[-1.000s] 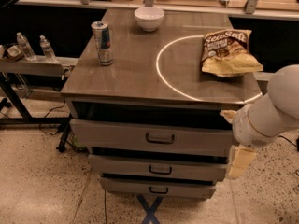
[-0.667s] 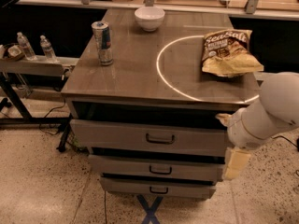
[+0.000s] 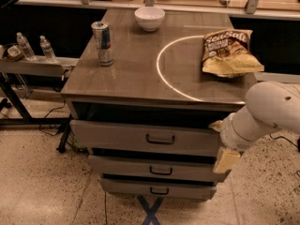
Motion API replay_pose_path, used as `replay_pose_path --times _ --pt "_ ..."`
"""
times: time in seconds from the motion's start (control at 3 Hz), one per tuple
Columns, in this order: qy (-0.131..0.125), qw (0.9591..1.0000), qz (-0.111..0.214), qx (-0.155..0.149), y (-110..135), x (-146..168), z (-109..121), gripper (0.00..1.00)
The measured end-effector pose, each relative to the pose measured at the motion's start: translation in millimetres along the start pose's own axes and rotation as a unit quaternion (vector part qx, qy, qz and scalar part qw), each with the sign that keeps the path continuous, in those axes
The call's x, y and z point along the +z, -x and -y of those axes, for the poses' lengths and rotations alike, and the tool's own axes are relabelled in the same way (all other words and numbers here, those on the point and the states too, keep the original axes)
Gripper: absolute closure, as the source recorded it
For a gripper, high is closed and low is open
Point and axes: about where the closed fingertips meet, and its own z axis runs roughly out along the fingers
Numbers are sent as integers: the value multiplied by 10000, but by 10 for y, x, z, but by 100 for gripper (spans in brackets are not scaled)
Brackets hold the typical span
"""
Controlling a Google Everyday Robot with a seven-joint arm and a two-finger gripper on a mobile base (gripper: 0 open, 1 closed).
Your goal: Open top drawer
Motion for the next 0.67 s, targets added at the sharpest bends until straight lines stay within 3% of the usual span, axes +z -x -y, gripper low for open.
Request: replay_pose_path --times 0.33,0.67 --pt "57 10000 -4 53 -20 114 16 46" --pt "39 9997 -91 226 -77 -92 -75 69"
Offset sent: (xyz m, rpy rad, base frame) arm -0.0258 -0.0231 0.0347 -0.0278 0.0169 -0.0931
